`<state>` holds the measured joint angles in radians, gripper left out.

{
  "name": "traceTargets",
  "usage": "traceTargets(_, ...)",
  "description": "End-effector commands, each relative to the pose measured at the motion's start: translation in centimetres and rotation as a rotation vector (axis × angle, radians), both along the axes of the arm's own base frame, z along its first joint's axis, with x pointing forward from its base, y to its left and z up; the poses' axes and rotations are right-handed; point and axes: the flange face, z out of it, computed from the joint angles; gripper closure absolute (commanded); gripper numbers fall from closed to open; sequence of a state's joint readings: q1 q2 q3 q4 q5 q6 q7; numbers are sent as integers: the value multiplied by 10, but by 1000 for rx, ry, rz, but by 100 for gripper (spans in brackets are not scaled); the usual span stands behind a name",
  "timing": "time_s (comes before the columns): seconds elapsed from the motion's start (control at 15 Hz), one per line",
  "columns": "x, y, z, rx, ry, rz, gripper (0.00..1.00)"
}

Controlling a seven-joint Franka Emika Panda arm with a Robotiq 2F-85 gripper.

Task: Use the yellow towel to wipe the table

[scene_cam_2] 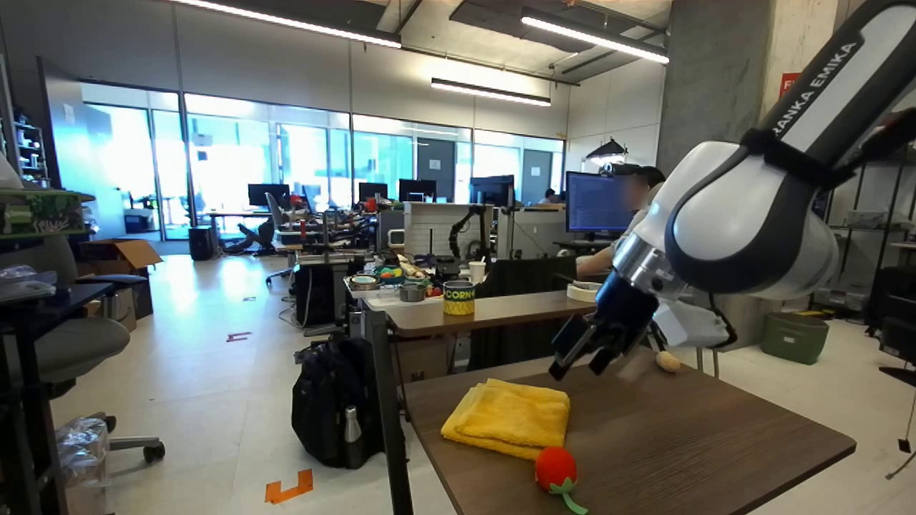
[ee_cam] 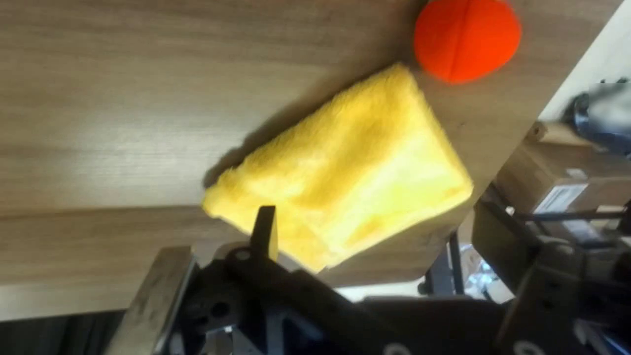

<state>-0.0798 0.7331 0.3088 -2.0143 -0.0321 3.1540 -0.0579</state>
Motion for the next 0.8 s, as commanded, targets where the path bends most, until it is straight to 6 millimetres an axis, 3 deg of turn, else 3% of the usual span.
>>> traceTargets(0.0, 44, -62, 48, 21, -89, -185, 0)
traceTargets(0.2, 84, -147, 58, -11, -124, -359, 0)
traceTargets(0.4, 107, -224, 35, -58, -125, -527, 0)
traceTargets(0.53, 116, -263, 15, -88, -115, -636, 0)
traceTargets(0.73, 121, -294, -21, -114, -70, -799, 0)
